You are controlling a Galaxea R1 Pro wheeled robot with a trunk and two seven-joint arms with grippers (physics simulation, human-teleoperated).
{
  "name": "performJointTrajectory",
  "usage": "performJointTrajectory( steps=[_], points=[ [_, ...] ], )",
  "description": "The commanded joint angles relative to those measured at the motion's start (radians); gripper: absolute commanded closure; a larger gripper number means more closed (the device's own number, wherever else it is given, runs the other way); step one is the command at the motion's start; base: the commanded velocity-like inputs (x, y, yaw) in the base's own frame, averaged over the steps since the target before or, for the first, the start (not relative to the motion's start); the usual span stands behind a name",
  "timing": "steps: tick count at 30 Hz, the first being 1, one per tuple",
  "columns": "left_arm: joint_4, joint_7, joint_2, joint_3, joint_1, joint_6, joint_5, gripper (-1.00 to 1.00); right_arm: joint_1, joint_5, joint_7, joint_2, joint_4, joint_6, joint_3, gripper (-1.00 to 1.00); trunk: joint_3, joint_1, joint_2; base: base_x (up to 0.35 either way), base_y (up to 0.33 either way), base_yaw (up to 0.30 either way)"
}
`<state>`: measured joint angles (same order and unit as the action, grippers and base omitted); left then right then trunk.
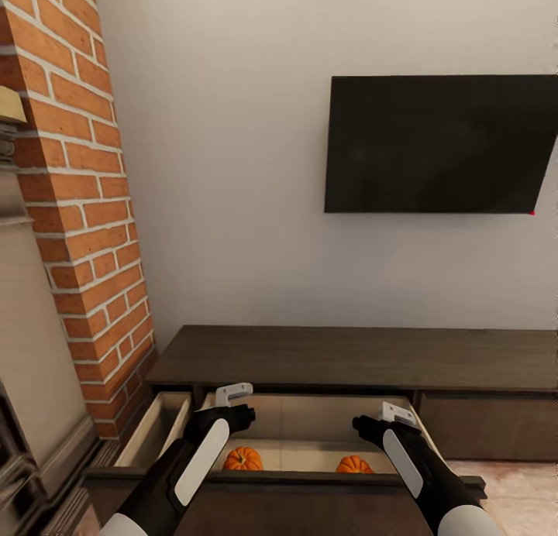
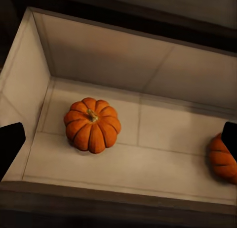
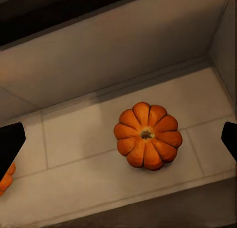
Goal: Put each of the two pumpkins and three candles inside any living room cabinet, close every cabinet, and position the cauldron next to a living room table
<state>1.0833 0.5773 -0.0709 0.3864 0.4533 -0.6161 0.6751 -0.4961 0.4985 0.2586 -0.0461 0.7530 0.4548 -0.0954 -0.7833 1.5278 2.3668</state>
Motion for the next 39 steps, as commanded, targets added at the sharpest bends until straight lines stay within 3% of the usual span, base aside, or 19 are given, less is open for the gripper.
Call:
performJointTrajectory(
  steps=[1, 10, 17, 39],
  points=[
    [0.001, 0.010, 0.000, 0.002, 0.001, -0.001, 0.011, -1.00, -0.001, 0.010, 0.010, -0.001, 0.002, 0.002, -0.006, -1.00, 0.002, -0.004, -0.007, -0.098, 0.022, 0.000],
    [0.004, 0.010, 0.000, 0.002, 0.001, -0.001, 0.011, -1.00, 0.000, 0.011, 0.010, -0.001, 0.002, 0.002, -0.006, -1.00, 0.030, -0.039, -0.070, -0.028, 0.005, 0.000],
    [0.004, 0.010, 0.000, 0.002, 0.001, -0.001, 0.008, -1.00, -0.001, 0.010, 0.009, -0.001, 0.002, 0.002, -0.006, -1.00, 0.052, -0.066, -0.119, -0.267, 0.000, 0.000],
    [0.007, 0.010, 0.000, 0.003, 0.001, -0.001, 0.008, -1.00, -0.001, 0.011, 0.008, -0.001, 0.002, 0.001, -0.006, -1.00, 0.046, -0.058, -0.105, -0.317, 0.000, 0.000]
  ],
)
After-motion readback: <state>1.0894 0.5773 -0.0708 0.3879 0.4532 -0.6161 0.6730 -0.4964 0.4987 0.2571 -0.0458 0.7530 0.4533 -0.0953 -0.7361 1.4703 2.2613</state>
